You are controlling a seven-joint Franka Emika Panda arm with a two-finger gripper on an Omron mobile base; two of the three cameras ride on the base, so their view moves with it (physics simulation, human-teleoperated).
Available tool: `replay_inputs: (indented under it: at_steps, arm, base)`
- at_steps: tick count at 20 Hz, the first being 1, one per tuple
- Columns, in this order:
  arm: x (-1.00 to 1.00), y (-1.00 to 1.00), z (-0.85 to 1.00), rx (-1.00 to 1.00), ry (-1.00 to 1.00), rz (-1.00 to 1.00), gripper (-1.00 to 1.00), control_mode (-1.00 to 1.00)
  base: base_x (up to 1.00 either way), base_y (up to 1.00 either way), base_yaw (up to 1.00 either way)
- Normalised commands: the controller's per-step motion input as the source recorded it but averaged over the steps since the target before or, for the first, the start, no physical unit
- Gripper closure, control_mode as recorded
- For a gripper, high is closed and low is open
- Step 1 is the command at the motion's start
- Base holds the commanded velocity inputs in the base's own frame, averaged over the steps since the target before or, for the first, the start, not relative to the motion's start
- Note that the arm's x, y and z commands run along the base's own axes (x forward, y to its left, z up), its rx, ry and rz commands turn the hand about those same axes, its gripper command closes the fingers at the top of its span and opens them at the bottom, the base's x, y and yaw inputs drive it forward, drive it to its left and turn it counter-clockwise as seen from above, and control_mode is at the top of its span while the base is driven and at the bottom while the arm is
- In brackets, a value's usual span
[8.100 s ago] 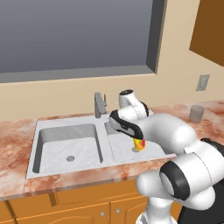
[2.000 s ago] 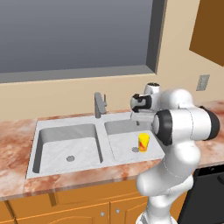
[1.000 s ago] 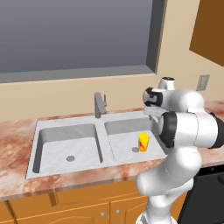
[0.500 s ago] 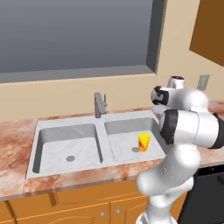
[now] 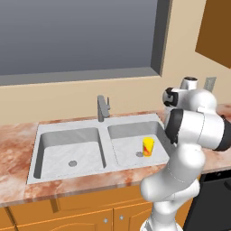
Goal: Move any existing items from the left basin to the right basin for drying. Then move the glass cup from the counter to the left basin of the sink for washing.
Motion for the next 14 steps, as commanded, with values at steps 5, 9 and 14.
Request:
replay_inputs:
  at_steps: [5, 9, 14]
  arm:
    - [0.00, -0.36, 0.03, -0.06, 0.00, -0.04, -1.00, -1.00]
    - [0.00, -0.35, 0.06, -0.07, 0.00, -0.02, -1.00, -1.00]
    - [0.00, -0.33, 0.15, -0.07, 0.00, -0.02, -1.00, -1.00]
  base:
    - [0.00, 0.00, 0.00]
    - [0.00, 0.00, 0.00]
    - [0.00, 0.00, 0.00]
